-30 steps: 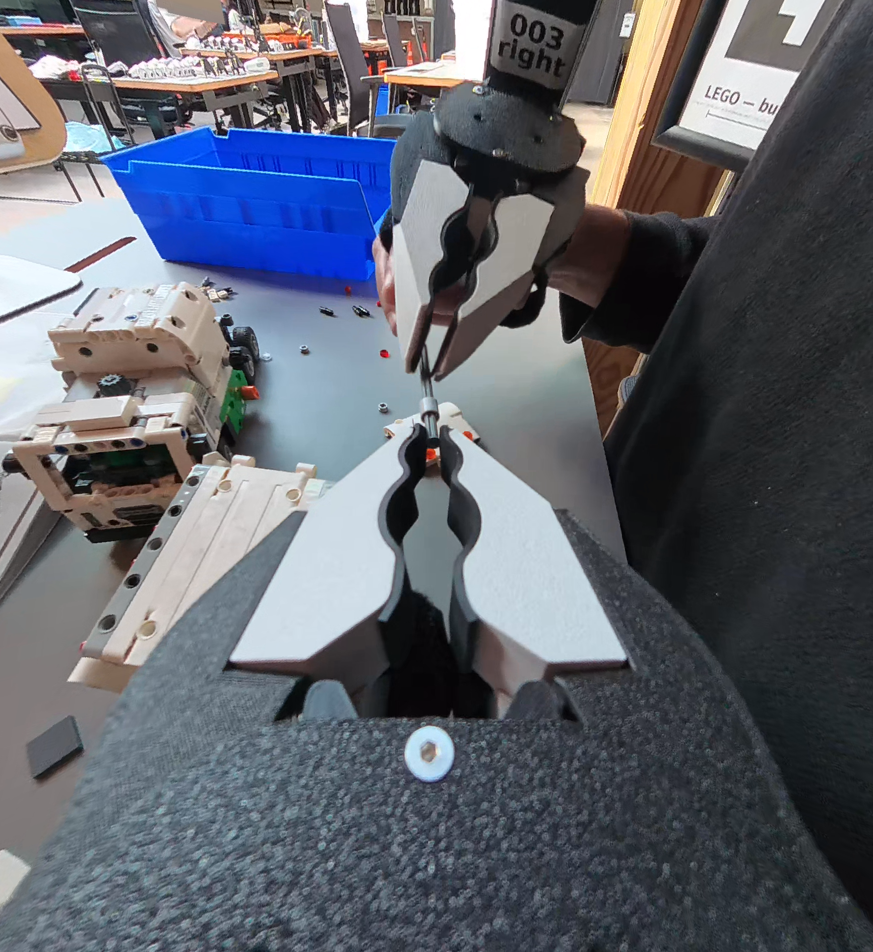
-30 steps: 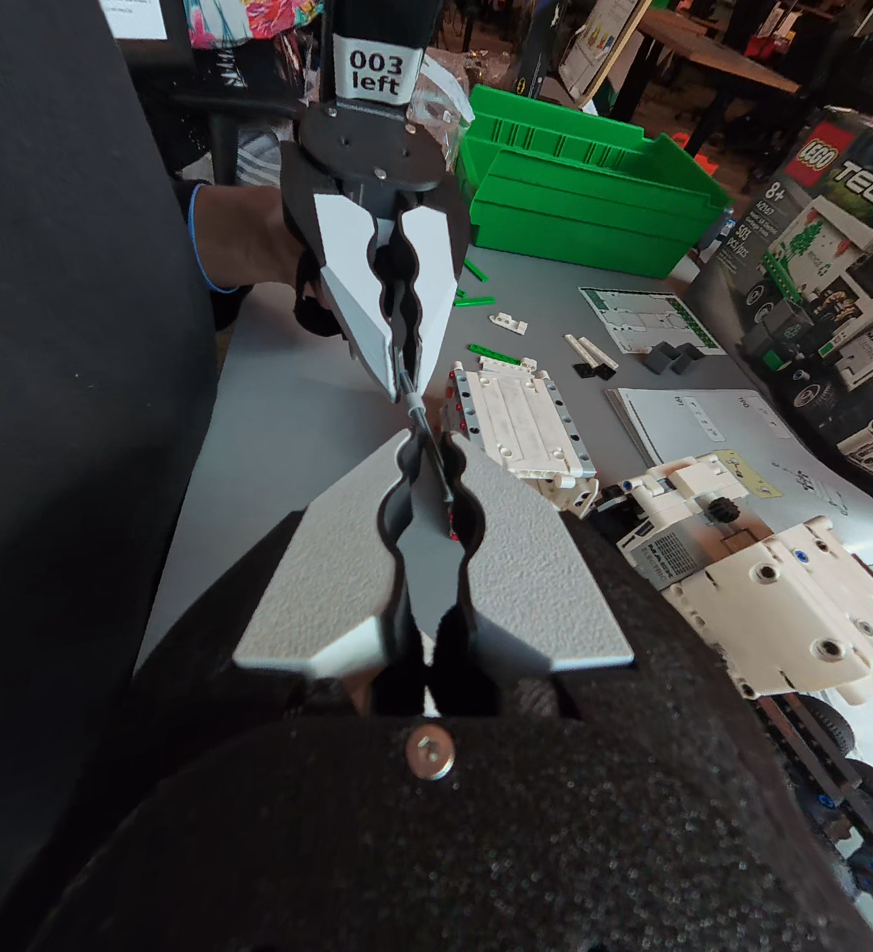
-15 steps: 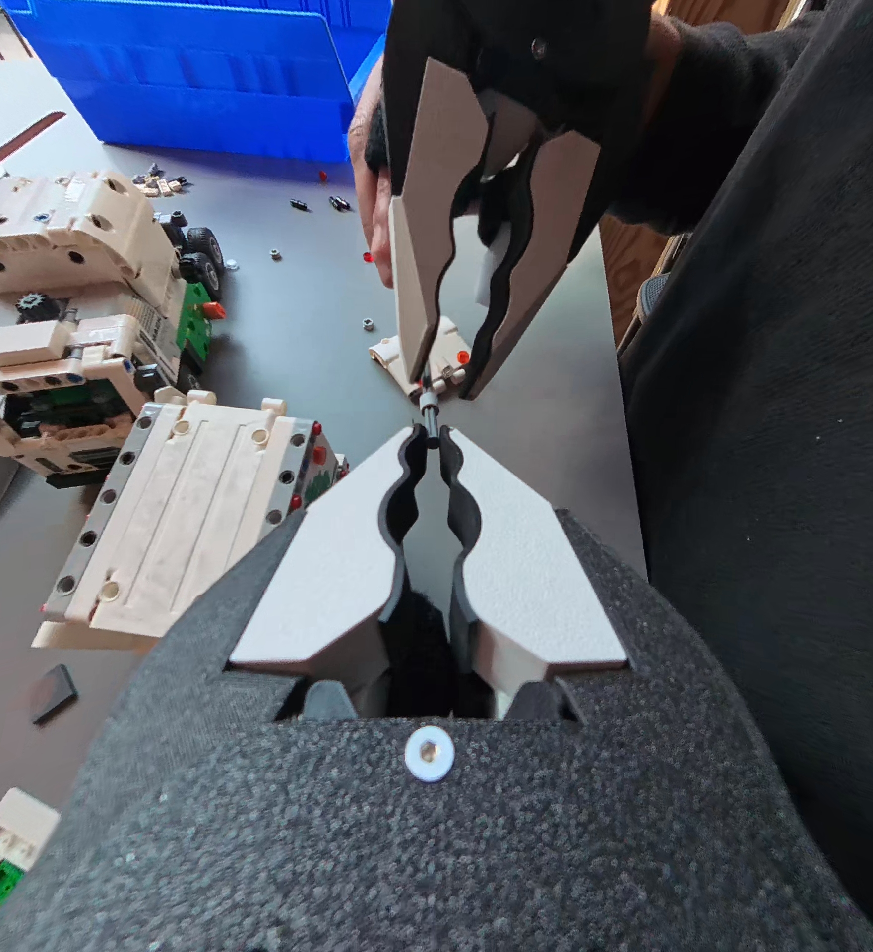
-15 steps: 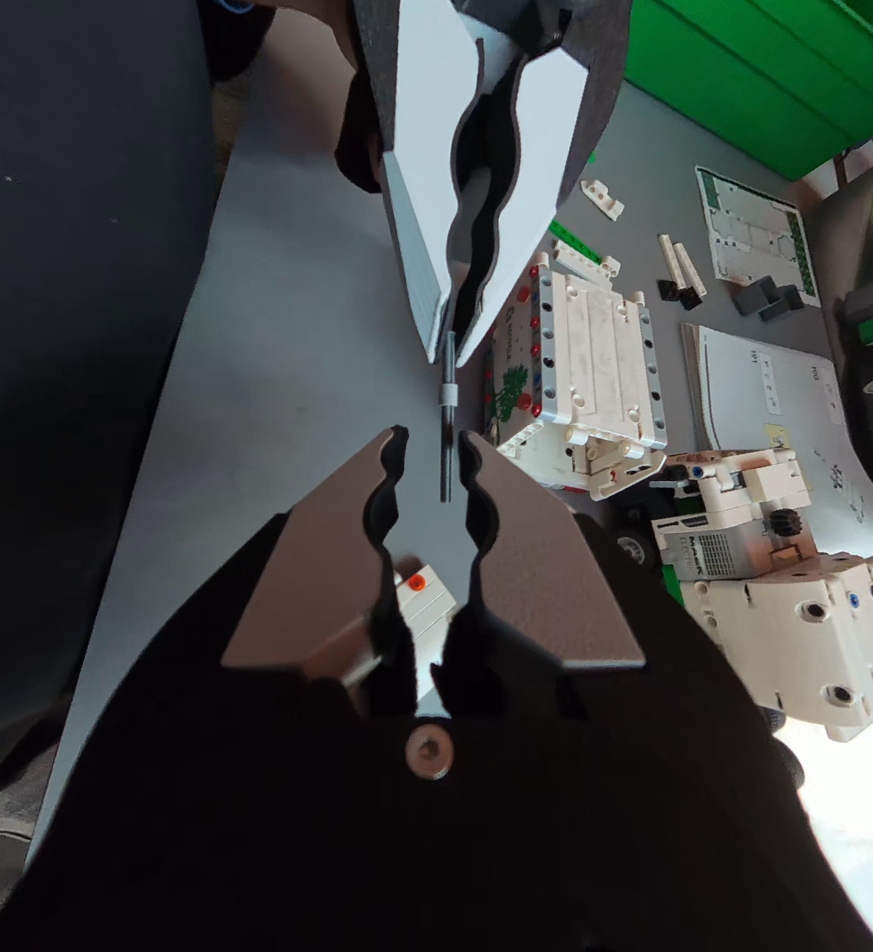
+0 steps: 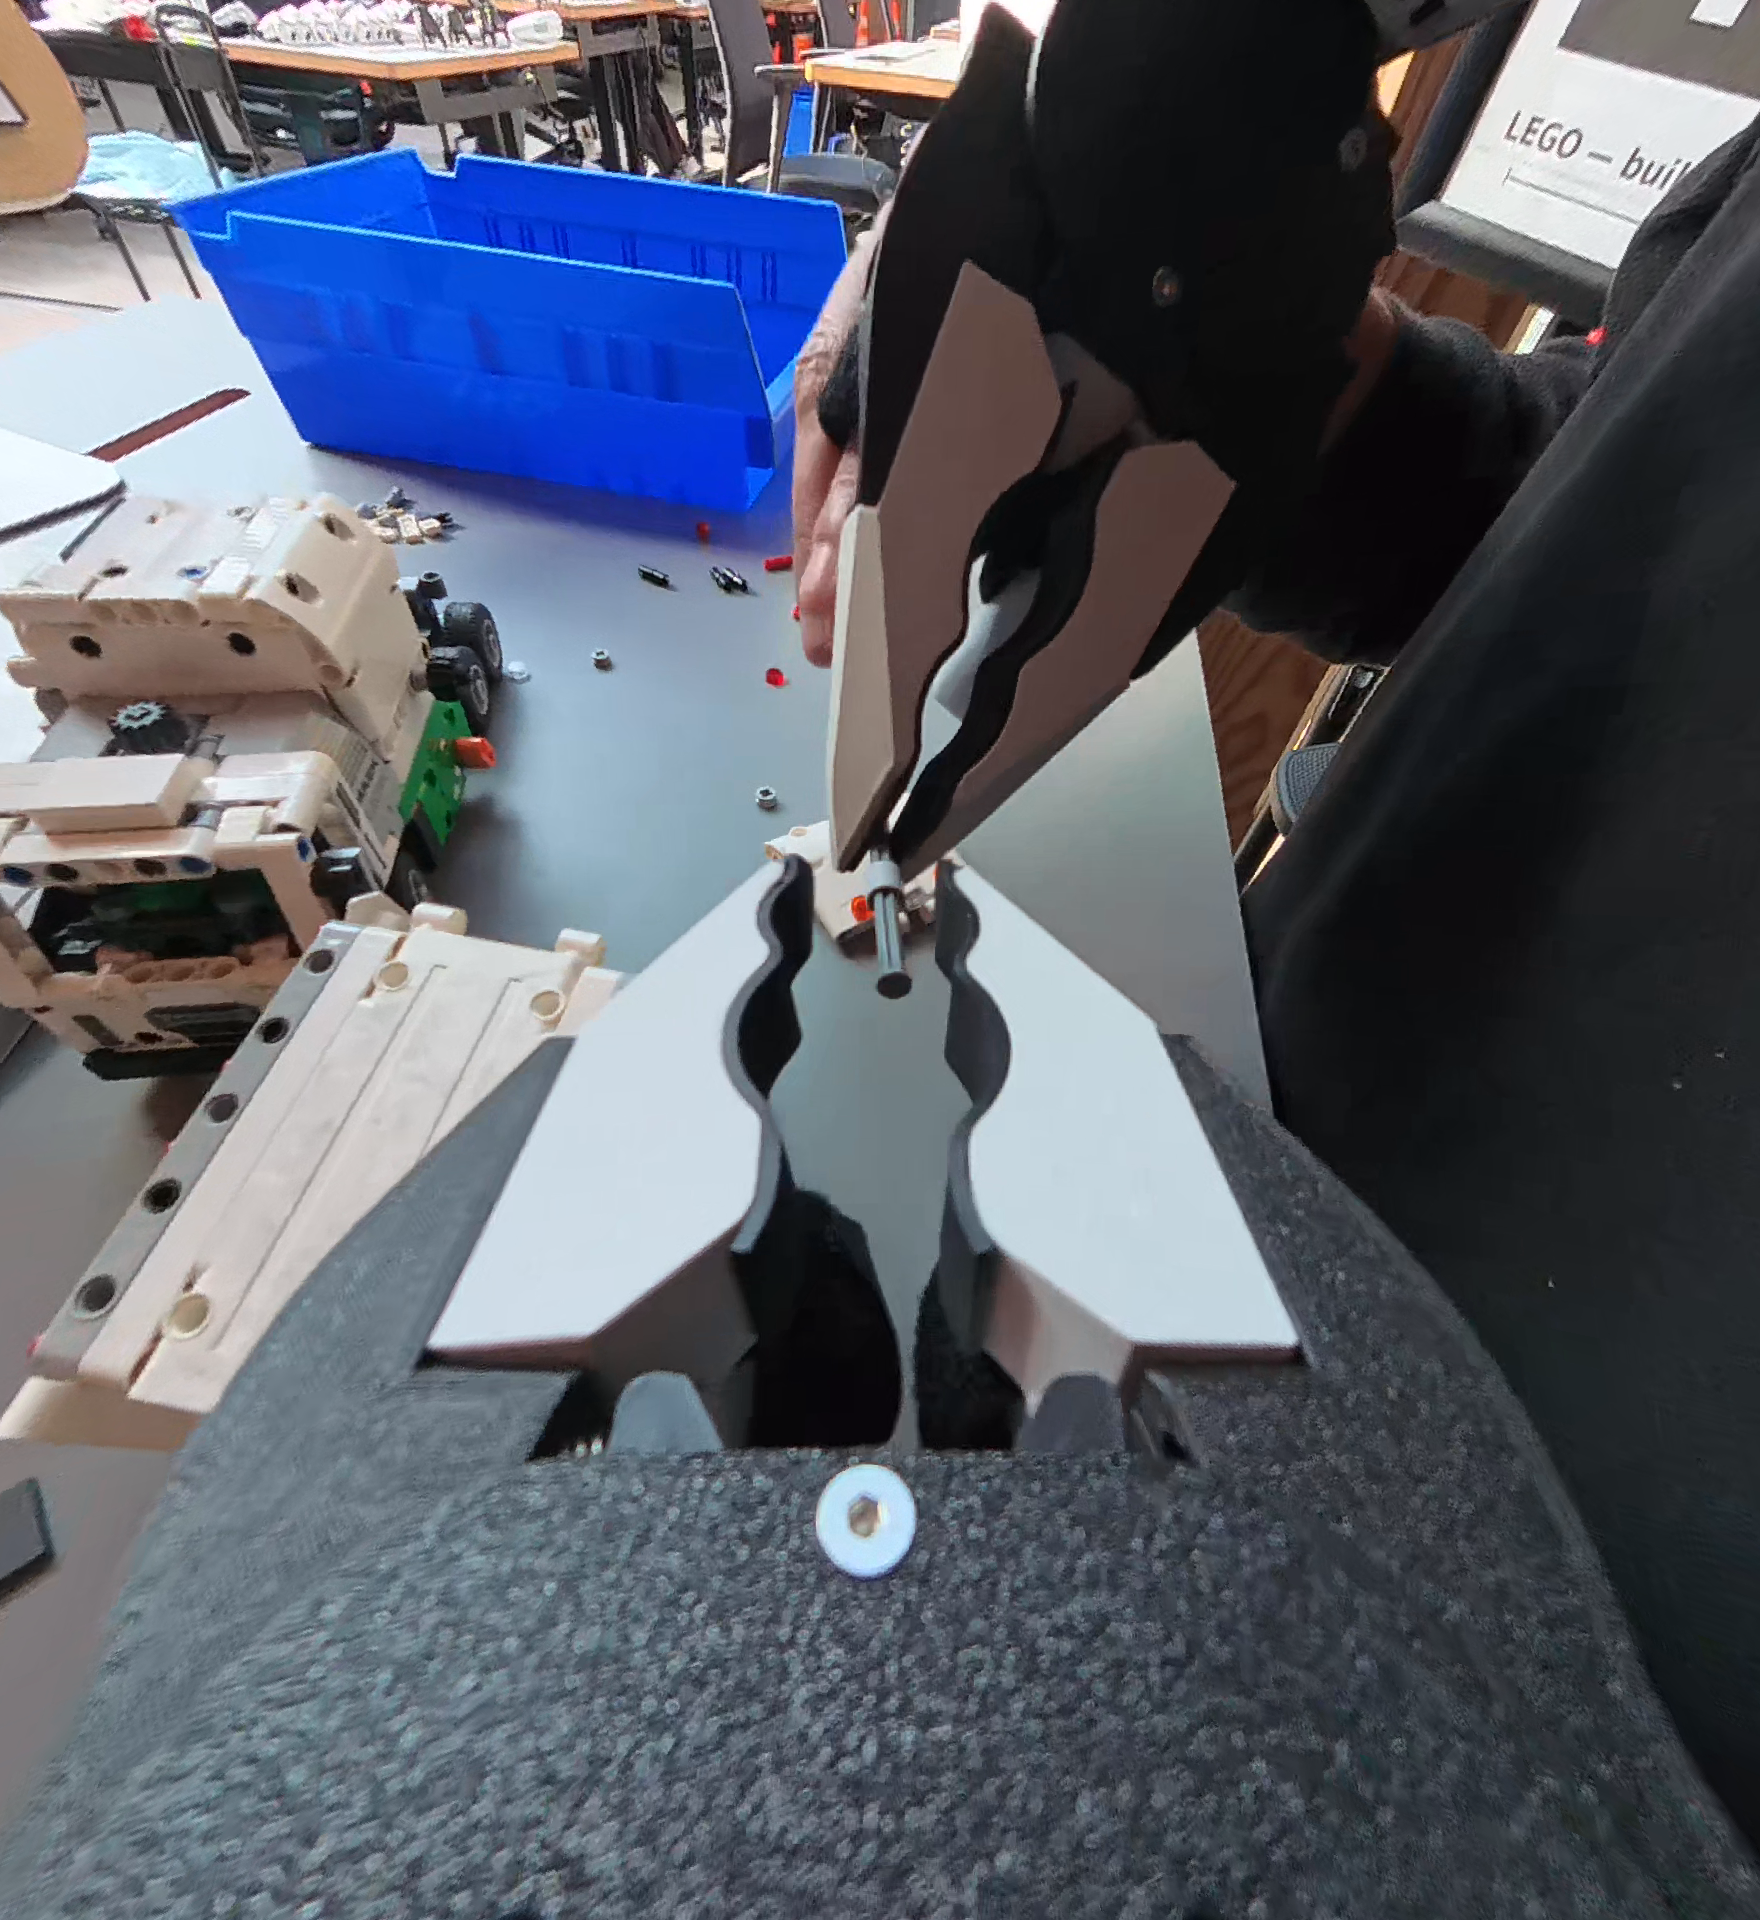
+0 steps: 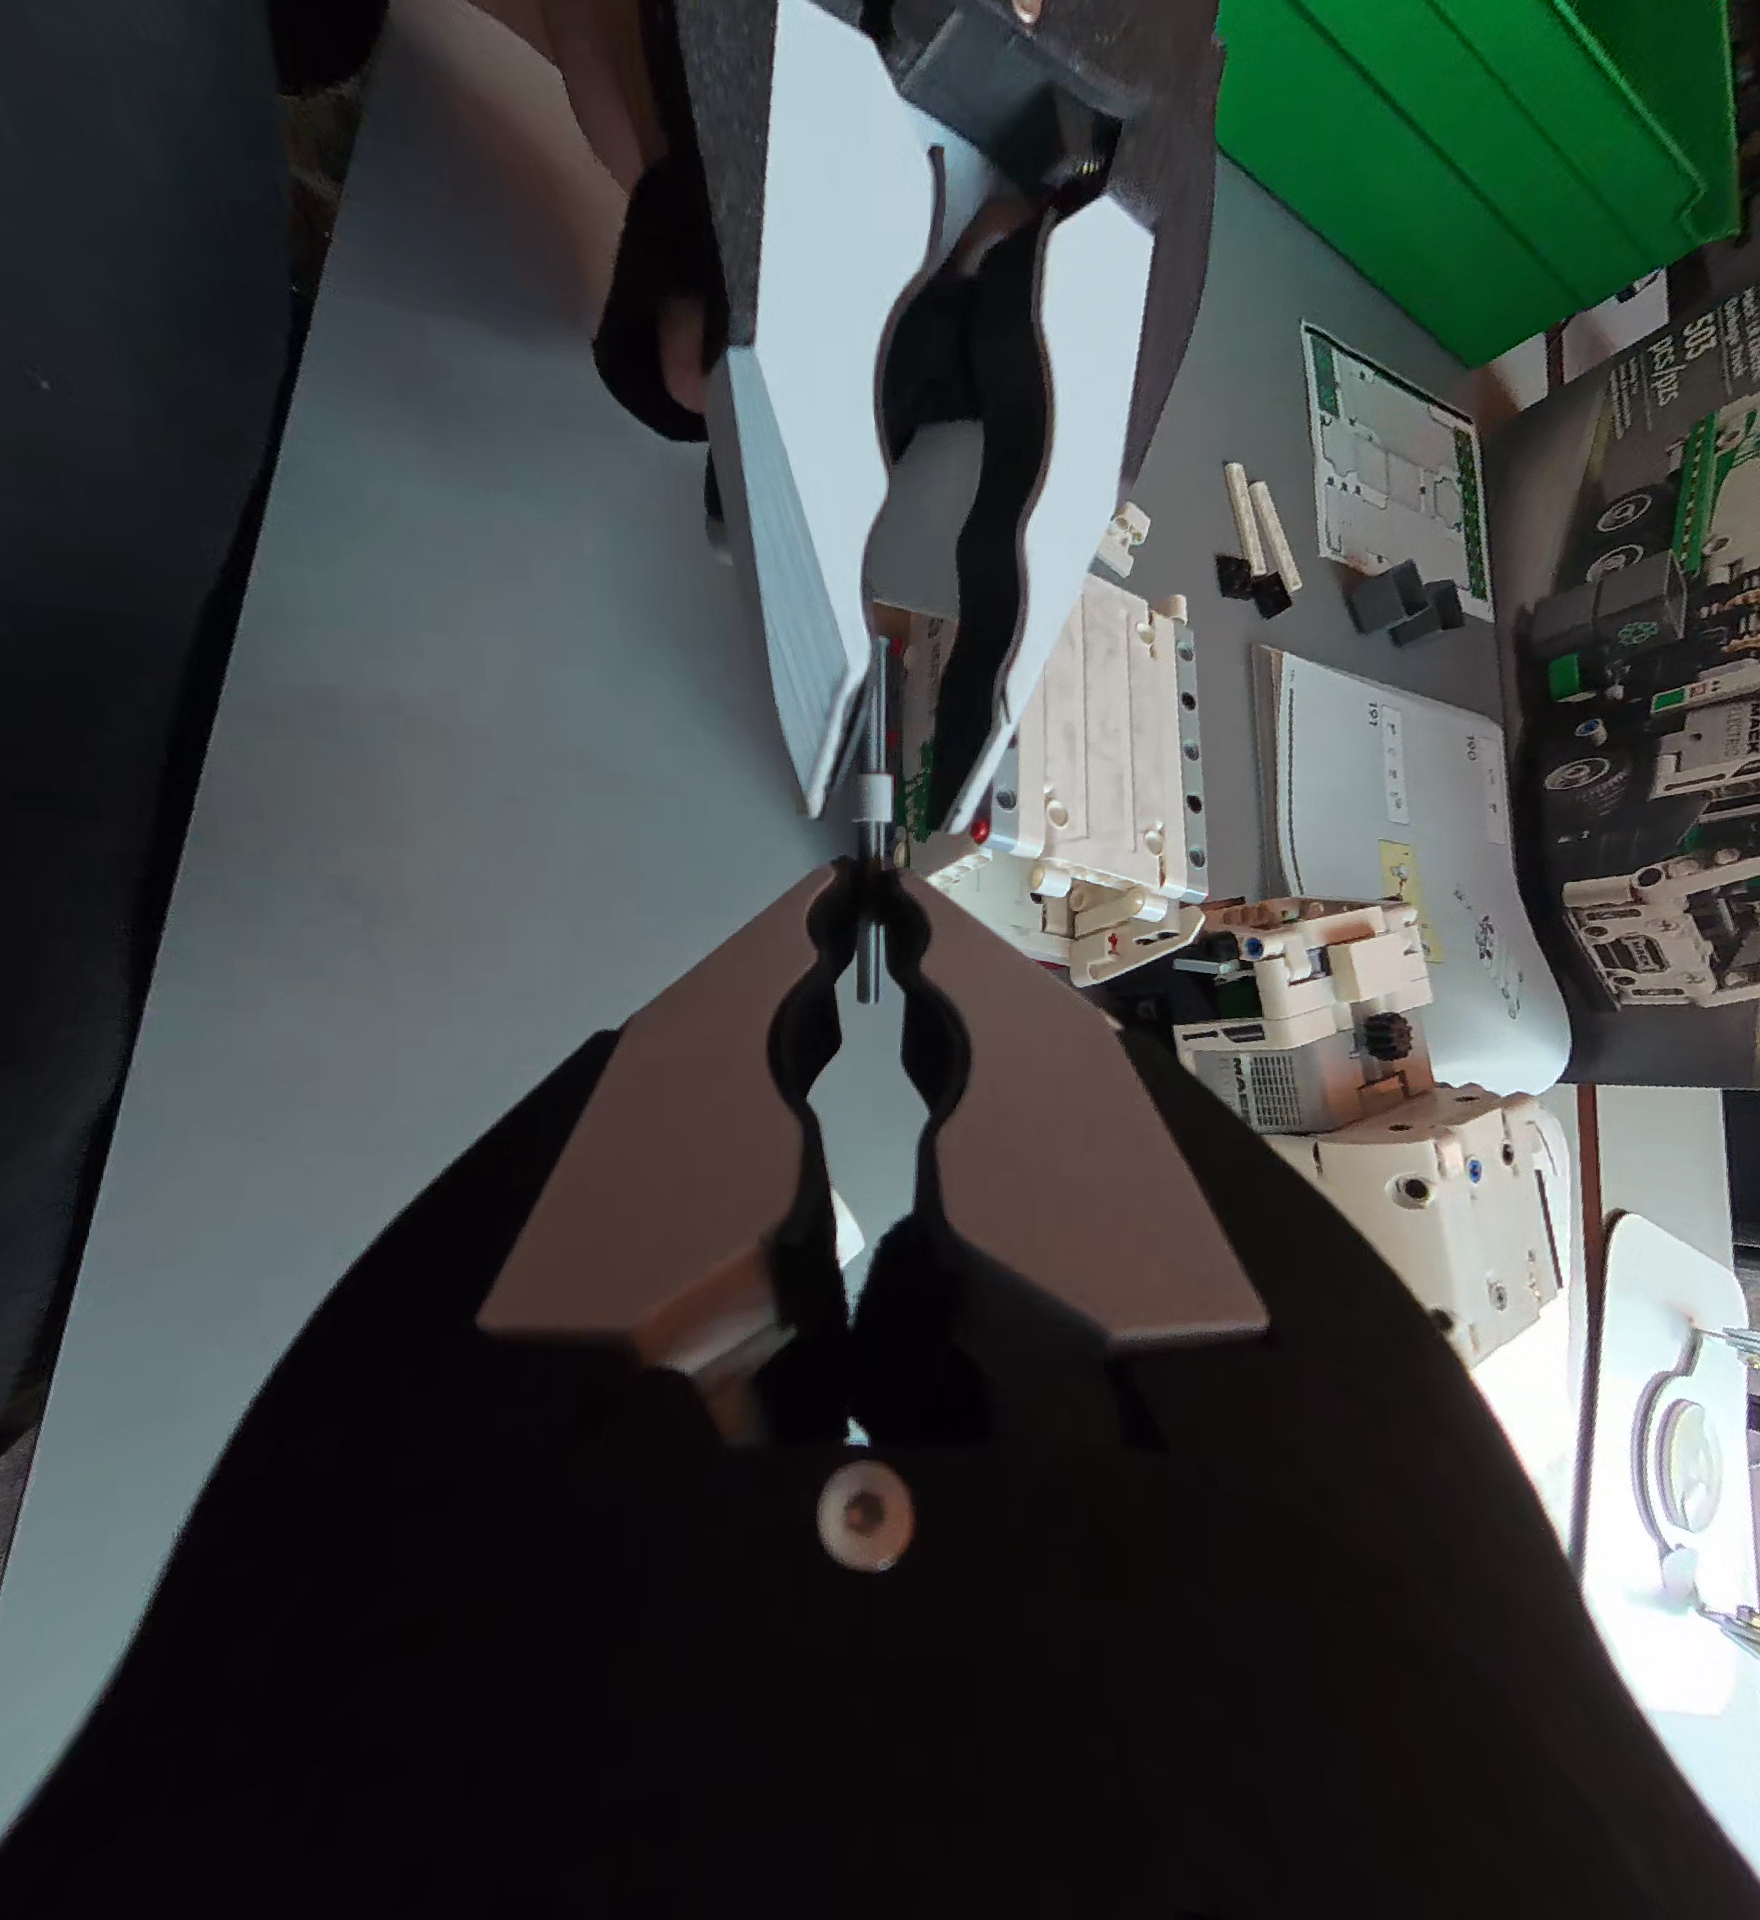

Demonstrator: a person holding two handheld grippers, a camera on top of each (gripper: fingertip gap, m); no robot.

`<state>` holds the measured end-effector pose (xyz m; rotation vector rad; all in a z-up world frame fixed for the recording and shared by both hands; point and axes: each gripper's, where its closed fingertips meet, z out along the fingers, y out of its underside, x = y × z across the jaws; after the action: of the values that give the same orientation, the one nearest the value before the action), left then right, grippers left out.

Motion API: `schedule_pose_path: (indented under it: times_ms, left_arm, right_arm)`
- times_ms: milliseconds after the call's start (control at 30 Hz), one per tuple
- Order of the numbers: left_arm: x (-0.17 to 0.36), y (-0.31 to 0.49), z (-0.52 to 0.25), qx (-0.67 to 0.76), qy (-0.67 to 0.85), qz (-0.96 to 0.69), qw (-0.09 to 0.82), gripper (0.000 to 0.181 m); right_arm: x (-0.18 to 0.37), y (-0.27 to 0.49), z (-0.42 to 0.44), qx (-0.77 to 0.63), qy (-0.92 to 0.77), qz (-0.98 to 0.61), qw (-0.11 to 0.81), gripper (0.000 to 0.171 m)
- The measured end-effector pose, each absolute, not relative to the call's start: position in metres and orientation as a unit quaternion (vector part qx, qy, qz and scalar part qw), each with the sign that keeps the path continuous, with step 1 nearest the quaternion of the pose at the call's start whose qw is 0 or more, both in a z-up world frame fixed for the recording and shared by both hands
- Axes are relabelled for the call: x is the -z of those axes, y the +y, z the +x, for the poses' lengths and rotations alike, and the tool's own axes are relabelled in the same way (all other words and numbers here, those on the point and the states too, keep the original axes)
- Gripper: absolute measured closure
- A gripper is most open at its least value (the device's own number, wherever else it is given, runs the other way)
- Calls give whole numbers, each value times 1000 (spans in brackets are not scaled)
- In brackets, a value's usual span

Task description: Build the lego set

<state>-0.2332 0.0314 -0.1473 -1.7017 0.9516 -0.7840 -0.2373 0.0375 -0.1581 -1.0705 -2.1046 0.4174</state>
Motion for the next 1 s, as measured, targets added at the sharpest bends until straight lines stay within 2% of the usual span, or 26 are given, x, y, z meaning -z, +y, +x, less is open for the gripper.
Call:
schedule_pose_path:
  times_ms: [133, 333, 433, 567, 700, 800, 1000]
  left_arm:
    - [145, 30, -230, 323, 401, -694, 503, 179]
    - [143, 30, -253, 315, 377, -705, 511, 181]
    - [138, 31, -255, 326, 363, -701, 520, 165]
    - [138, 33, -248, 332, 365, -699, 518, 156]
    - [141, 33, -237, 341, 377, -696, 508, 157]
    - [142, 33, -237, 340, 380, -693, 510, 176]
    - [145, 32, -236, 344, 378, -696, 505, 177]
  right_arm:
    - [158, 37, -236, -158, -820, -413, 363, 168]
    - [153, 53, -225, -130, -817, -418, 376, 168]
    - [149, 53, -226, -124, -820, -409, 380, 168]
    - [146, 50, -230, -128, -823, -400, 383, 168]
    - [145, 48, -232, -120, -826, -392, 385, 168]
    - [146, 49, -230, -116, -827, -394, 384, 168]
    - [148, 47, -229, -139, -820, -406, 379, 168]
